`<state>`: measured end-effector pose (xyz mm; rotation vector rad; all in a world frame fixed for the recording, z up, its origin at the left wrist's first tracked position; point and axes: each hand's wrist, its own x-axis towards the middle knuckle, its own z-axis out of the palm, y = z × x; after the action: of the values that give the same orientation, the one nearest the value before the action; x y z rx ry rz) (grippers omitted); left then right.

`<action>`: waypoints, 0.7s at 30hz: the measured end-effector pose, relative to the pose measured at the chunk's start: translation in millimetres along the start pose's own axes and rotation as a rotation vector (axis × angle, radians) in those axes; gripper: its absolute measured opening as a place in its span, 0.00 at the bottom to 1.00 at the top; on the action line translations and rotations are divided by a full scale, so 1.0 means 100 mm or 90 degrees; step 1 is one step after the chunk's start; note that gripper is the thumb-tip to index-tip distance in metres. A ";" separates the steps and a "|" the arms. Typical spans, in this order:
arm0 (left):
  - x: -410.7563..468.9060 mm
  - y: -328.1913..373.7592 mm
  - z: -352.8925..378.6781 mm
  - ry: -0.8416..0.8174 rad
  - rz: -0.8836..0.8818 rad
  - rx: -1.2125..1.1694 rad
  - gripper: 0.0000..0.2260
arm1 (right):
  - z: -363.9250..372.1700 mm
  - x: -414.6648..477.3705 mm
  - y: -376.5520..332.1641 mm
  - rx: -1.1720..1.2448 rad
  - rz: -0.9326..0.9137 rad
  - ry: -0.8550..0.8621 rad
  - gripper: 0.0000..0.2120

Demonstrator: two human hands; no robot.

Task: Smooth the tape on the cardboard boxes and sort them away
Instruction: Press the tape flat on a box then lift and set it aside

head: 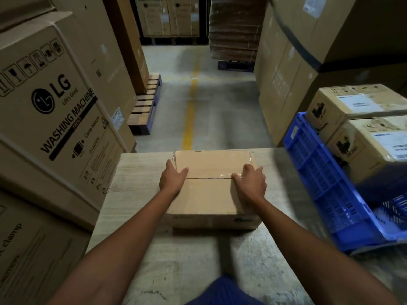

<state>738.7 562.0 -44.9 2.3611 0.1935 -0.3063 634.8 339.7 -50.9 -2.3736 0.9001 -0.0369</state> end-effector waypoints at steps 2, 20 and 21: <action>0.01 0.03 -0.03 0.016 -0.024 -0.053 0.21 | -0.07 0.05 0.00 0.093 0.020 0.013 0.26; -0.30 0.26 -0.36 0.151 -0.038 -0.404 0.24 | -0.32 -0.21 -0.22 0.418 0.102 0.238 0.29; -0.34 0.23 -0.34 0.154 -0.044 -0.403 0.23 | -0.30 -0.24 -0.19 0.419 0.099 0.244 0.30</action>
<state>717.3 567.9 3.2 1.7573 0.4202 0.0179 620.9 350.2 -11.7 -1.7006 1.0457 -0.6426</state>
